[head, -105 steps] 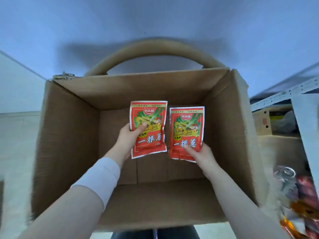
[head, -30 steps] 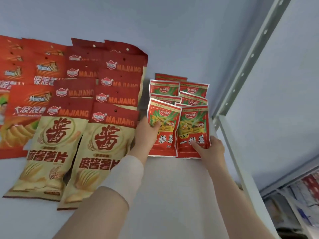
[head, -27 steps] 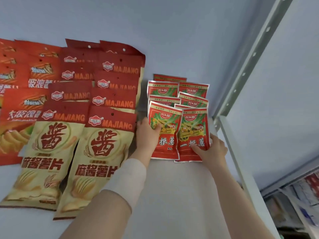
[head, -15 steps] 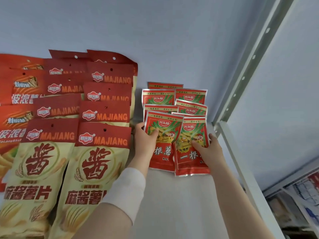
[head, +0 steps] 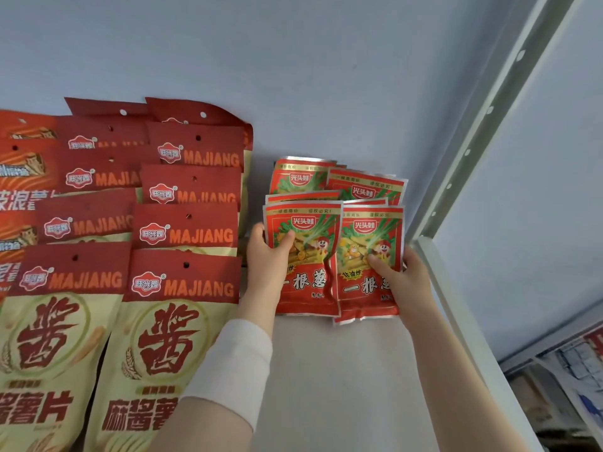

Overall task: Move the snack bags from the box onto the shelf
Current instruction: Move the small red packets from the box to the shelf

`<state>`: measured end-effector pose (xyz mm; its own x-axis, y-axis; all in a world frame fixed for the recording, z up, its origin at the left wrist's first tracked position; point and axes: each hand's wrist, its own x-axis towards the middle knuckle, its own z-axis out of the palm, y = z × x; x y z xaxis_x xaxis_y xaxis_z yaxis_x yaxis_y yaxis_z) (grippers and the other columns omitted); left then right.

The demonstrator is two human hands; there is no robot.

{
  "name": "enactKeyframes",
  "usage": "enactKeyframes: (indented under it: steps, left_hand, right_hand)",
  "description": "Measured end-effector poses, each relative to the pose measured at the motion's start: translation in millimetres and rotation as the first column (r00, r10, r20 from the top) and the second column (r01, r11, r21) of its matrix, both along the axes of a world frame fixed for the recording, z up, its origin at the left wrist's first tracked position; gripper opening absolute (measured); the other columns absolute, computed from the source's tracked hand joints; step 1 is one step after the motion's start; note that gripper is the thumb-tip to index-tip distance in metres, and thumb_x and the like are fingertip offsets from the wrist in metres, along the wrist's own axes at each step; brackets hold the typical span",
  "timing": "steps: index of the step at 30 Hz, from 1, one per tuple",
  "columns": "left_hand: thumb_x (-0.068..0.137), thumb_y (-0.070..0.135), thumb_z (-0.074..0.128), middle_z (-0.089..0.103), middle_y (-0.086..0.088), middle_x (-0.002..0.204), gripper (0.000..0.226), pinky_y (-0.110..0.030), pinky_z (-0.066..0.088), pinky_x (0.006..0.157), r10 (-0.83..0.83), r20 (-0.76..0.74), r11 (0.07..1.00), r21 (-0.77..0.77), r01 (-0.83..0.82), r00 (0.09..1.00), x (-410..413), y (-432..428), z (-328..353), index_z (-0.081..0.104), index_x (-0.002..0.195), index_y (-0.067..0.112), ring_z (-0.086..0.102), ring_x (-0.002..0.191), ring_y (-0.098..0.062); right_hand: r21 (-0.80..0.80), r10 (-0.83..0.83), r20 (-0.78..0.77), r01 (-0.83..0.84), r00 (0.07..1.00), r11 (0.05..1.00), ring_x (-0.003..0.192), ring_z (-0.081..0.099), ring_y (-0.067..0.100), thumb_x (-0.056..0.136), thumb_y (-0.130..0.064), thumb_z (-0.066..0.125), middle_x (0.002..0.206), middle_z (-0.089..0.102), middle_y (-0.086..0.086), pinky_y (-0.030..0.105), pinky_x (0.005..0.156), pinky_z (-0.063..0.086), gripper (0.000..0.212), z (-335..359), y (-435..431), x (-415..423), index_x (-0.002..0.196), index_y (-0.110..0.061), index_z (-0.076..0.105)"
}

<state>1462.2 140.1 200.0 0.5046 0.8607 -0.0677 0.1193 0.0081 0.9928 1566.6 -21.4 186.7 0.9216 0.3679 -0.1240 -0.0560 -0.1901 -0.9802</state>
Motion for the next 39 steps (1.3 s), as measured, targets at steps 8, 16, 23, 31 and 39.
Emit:
enactKeyframes:
  steps: [8,16,23,31,39]
  left_hand:
    - [0.089,0.028,0.061,0.055,0.004,0.124,0.050,-0.028,0.044,0.086,0.092,0.044,0.992,0.085,-0.096,0.995,15.7,10.2,4.9,0.039,0.133,0.022,0.053,0.108,-0.009]
    - [0.089,0.032,0.060,0.056,0.007,0.117,0.049,-0.008,0.042,0.069,0.163,0.096,0.976,0.130,-0.175,0.982,23.1,1.9,-5.2,0.040,0.132,0.018,0.055,0.099,-0.004]
    - [0.089,0.033,0.059,0.058,0.000,0.123,0.045,-0.032,0.052,0.091,0.246,0.117,0.951,0.162,-0.262,0.962,33.6,-3.5,-11.1,0.042,0.128,0.018,0.058,0.112,-0.014]
    - [0.090,0.036,0.057,0.057,0.000,0.125,0.048,-0.032,0.052,0.092,0.297,0.108,0.926,0.207,-0.314,0.949,37.5,-4.5,-15.3,0.041,0.131,0.018,0.057,0.115,-0.014]
    - [0.092,0.037,0.053,0.058,0.001,0.120,0.045,-0.022,0.052,0.079,0.212,0.068,0.954,0.203,-0.222,0.975,37.6,-1.0,-9.8,0.041,0.130,0.016,0.061,0.104,-0.011]
  right_hand:
    - [0.055,-0.096,0.181,0.087,0.979,0.995,0.088,0.060,0.013,0.085,-0.029,0.065,0.103,0.060,-0.004,0.023,0.066,0.048,0.035,4.1,22.0,23.0,0.114,-0.017,0.049]
    - [0.097,-0.174,0.294,0.151,0.940,0.984,0.106,0.052,0.005,0.087,-0.029,0.062,0.128,0.047,-0.008,0.019,0.073,0.047,0.063,-12.2,26.2,9.2,0.140,-0.025,0.029]
    - [-0.034,-0.179,0.575,0.242,0.799,0.970,0.118,0.037,0.007,0.093,-0.024,0.053,0.137,0.034,0.010,0.040,0.093,0.049,0.046,-28.6,37.1,-1.7,0.137,-0.024,0.040]
    - [-0.242,0.000,0.778,0.299,0.629,0.923,0.141,0.005,0.028,0.079,-0.076,0.035,0.153,0.008,0.015,0.048,0.112,0.009,0.088,-45.1,30.7,-12.3,0.145,-0.018,0.028]
    - [-0.396,0.161,0.808,0.321,0.567,0.860,0.141,0.004,0.037,0.071,-0.077,0.043,0.152,0.002,0.018,0.051,0.111,0.009,0.096,-53.0,33.6,-13.6,0.145,-0.024,0.013]
